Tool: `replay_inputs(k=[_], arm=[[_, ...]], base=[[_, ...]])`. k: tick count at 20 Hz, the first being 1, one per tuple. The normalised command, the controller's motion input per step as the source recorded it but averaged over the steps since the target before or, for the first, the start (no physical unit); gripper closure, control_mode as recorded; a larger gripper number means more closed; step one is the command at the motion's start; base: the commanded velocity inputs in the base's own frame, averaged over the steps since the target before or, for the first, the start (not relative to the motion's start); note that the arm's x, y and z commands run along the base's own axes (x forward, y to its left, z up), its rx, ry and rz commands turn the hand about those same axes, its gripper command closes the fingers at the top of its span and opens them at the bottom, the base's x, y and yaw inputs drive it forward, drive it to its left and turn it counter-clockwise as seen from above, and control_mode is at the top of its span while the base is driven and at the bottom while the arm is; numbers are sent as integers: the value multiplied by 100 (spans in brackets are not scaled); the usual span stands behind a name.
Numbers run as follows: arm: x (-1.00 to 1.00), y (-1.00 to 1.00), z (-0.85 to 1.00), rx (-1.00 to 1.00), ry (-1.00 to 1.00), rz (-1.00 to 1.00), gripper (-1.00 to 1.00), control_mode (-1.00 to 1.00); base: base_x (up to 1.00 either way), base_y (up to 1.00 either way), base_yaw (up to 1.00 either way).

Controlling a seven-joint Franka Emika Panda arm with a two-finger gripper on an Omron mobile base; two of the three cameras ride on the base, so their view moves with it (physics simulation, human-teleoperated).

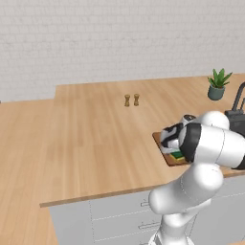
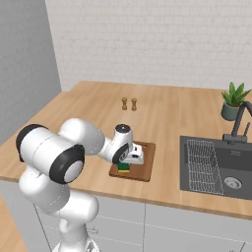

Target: Pick up the sponge from the counter and clean the cutting board by briefly scrubbing or pressing down on the cutting board. Once finished, release the sponge.

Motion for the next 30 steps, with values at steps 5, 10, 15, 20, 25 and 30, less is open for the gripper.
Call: replay_inputs(k=[5,10,15,20,25,30], arm=[[19,2,0,0,0,-8,100,-100],[7,0,-29,0,0,-5,100,-100],[4,0,-42,0,0,-4,100,-100],[35,0,16,2,-2,-2,100,-100],[53,0,13,3,0,-3,100,-100],[21,0,-16,0,2,-2,100,-100]], base=[[0,0,0],[0,0,0],[0,0,0],[0,0,0],[0,0,0],[0,0,0]])
